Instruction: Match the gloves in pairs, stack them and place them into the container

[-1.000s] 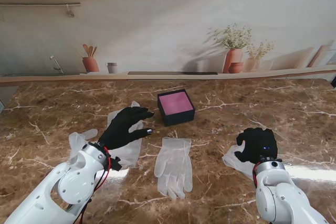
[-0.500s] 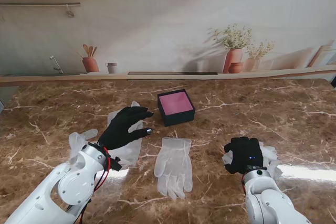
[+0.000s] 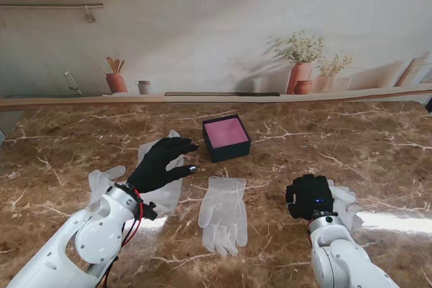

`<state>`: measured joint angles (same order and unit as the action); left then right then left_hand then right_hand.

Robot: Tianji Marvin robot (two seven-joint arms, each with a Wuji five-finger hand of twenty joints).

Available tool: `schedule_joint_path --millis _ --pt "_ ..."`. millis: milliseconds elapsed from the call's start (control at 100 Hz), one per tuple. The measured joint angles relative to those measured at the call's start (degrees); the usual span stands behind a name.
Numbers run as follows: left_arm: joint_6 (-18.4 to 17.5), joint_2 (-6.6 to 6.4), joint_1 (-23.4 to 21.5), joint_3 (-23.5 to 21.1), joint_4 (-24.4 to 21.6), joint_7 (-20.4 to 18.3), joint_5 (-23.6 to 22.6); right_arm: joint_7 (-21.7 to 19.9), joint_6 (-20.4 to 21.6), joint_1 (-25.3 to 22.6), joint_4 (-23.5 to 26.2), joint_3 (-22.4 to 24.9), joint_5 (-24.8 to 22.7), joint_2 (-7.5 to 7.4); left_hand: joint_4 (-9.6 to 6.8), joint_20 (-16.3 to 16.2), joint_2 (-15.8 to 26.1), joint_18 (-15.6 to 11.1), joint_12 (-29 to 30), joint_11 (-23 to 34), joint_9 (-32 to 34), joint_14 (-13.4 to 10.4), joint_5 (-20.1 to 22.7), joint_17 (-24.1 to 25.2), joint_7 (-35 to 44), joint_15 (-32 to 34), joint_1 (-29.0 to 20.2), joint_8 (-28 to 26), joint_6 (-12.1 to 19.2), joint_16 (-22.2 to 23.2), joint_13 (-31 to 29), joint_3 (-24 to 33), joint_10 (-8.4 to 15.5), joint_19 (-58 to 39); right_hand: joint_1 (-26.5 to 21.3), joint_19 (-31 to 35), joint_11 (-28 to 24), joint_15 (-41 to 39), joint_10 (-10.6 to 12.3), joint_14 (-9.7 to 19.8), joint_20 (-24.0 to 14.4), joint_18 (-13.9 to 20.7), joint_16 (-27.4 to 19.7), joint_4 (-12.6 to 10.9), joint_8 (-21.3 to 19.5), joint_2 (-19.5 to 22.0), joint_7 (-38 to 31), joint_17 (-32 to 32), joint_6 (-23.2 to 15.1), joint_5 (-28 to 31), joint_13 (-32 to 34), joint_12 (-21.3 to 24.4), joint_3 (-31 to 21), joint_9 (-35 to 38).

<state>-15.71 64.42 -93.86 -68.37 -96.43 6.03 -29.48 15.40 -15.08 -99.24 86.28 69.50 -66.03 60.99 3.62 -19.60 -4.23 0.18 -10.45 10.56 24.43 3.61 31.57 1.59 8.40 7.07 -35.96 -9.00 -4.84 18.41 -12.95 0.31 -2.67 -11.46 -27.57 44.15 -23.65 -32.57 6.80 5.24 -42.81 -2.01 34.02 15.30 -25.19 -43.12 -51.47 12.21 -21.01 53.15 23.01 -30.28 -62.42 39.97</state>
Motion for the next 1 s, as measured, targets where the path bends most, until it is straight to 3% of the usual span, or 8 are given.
schedule_joint_path --millis 130,380,540,620,760,830,1000 --pt "0.0 0.00 0.0 0.2 0.0 -0.1 0.1 3.7 2.2 -0.3 -0.4 0.9 -0.3 0.26 0.00 0.0 0.0 0.0 0.0 0.0 0.0 0.0 0.0 0.0 0.0 0.0 0.0 0.0 0.0 0.0 0.0 0.0 0.0 0.0 -0.1 1.4 -1.2 -0.3 0.2 0.3 0.0 0.6 0.0 0.0 -4.0 1.0 0.1 0.6 2.5 0.0 0.3 -0.9 -0.8 1.5" --pt "0.2 0.00 0.1 0.8 0.0 0.0 -0.1 8.2 6.8 -2.2 1.8 3.7 1.9 1.01 0.00 -0.1 0.0 0.0 0.0 0.0 0.0 0.0 0.0 0.0 0.0 0.0 -0.6 0.0 0.0 0.0 0.0 0.0 0.0 0.0 -0.2 3.0 -4.8 -2.0 0.7 0.7 0.0 0.6 -0.1 0.0 -7.0 2.0 0.1 1.5 4.4 0.0 3.0 -3.6 -1.0 3.5" --pt "0.3 -0.01 0.6 1.6 0.3 0.0 0.0 9.4 10.4 -4.1 6.5 6.0 4.7 1.85 0.00 -0.7 0.0 0.0 0.0 0.0 0.0 0.0 0.0 0.0 0.0 0.0 -1.9 0.0 0.0 0.0 0.0 0.0 0.0 0.0 -0.7 5.2 -6.8 -6.1 1.3 0.7 -0.2 0.6 2.1 0.0 -8.9 2.3 0.1 2.4 5.8 0.0 6.3 -16.7 -1.3 10.5" --pt "0.3 -0.01 0.9 1.7 0.6 -0.1 0.0 9.5 13.7 -5.0 9.1 7.4 5.6 2.27 0.00 -0.7 0.0 0.1 0.0 0.0 0.0 0.0 0.0 0.0 0.1 0.0 -1.9 0.0 0.0 0.0 0.0 0.0 0.0 0.0 -0.7 5.8 -6.8 -6.5 1.4 0.7 -0.7 0.6 3.1 0.0 -9.2 2.5 0.1 2.5 5.9 0.0 8.4 -20.6 -1.4 14.3" --pt "0.5 0.01 1.0 1.7 0.6 -0.2 0.0 8.3 20.2 -5.6 13.1 9.1 8.2 2.48 0.00 -0.8 -1.3 0.2 0.0 0.0 0.2 0.0 0.7 0.0 0.1 0.0 -5.0 0.0 0.0 0.0 0.0 -0.5 0.0 0.0 -0.7 5.8 -6.8 -6.4 1.5 0.7 -0.7 0.6 3.5 0.0 -9.2 2.6 0.1 2.5 5.9 0.0 8.4 -21.5 -1.4 15.5" --pt "0.4 0.01 1.0 1.6 0.5 -0.8 0.5 7.7 22.2 -5.5 14.4 9.3 9.4 2.50 -0.14 -0.8 -3.4 -0.1 0.0 0.0 0.3 0.0 1.9 0.0 1.4 0.0 -8.5 -0.7 0.3 0.0 -0.3 0.0 0.0 0.0 -0.7 5.8 -6.8 -6.2 1.5 0.7 -0.7 0.6 3.5 0.0 -9.5 2.6 0.1 2.5 5.9 0.0 8.4 -22.1 -1.4 15.5" --pt "0.0 -0.55 1.0 1.4 -0.9 -5.0 0.7 5.8 28.4 -4.2 15.4 9.2 14.6 2.71 -0.11 -0.8 -9.0 -0.1 -0.2 0.0 0.3 0.0 1.9 -0.3 1.6 0.0 -11.1 -0.7 0.3 0.0 -0.6 0.0 0.0 -0.1 -0.7 5.8 -5.4 -4.0 1.6 0.7 -0.7 0.6 3.3 0.0 -9.9 2.6 0.1 2.5 5.9 0.0 8.3 -23.3 -1.4 14.0"
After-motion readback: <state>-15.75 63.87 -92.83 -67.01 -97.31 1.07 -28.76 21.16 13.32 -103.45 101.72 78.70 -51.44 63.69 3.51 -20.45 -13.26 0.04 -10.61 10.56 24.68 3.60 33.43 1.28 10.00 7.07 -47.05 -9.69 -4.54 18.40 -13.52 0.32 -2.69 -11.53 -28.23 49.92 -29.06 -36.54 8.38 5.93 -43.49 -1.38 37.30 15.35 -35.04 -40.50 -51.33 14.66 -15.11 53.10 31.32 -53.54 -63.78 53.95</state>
